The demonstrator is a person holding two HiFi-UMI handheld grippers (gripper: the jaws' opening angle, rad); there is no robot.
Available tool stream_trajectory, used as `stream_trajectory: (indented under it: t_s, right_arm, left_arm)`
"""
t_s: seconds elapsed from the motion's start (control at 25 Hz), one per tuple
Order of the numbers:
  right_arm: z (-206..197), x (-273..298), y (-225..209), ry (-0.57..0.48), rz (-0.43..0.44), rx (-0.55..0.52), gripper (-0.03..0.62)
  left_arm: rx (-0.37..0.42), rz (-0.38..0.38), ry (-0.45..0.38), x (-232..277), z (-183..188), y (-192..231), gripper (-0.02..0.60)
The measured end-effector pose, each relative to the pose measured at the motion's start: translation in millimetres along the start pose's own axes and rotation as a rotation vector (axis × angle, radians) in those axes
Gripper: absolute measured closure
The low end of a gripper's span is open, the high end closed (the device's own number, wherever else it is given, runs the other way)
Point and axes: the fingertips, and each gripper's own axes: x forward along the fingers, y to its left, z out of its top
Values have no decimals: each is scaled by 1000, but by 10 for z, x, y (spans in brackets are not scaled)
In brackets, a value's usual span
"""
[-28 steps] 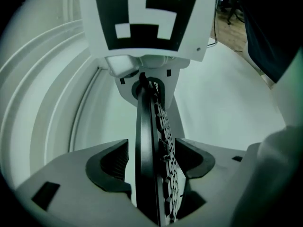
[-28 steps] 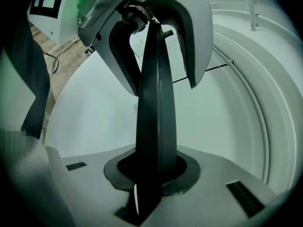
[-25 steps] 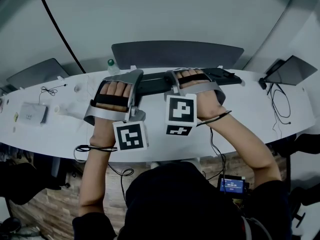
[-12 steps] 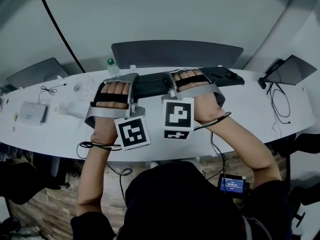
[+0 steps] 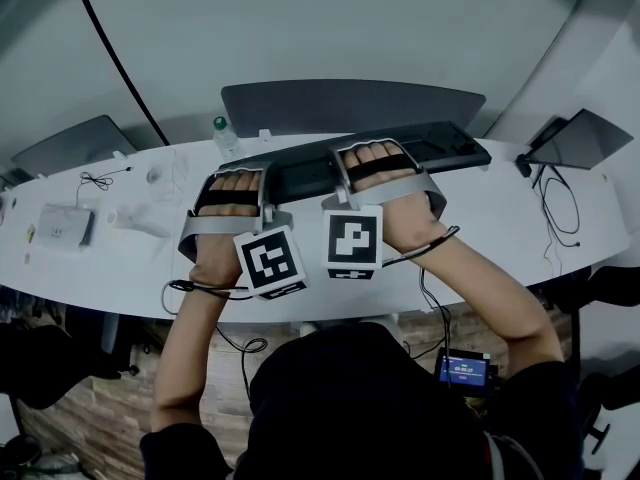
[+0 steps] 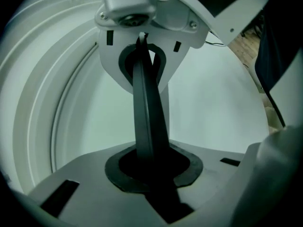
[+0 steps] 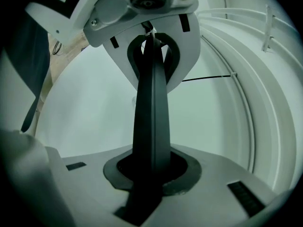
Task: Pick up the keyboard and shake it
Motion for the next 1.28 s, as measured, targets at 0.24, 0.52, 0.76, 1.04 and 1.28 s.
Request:
stream_trajectory:
  t_s: [0.24, 0.52, 0.76, 1.04, 1.28]
  right_arm:
    - [8, 4, -27, -26, -45, -24, 440]
    - [174, -11, -186, -107, -138, 15, 402]
    - [94, -102, -200, -104, -129, 16, 402]
    - [30, -246, -247, -117, -157, 35, 402]
    - [-82, -450, -384, -154, -223, 119, 404]
  left_arm:
    - [-26, -14, 12, 34, -17, -39, 486]
    - [-60, -3, 17, 74, -138, 12, 486]
    - [-97, -5, 16, 100, -174, 32, 486]
    - [-162, -10, 21, 111, -278, 27, 486]
    - [-212, 8, 15, 84, -379, 78, 486]
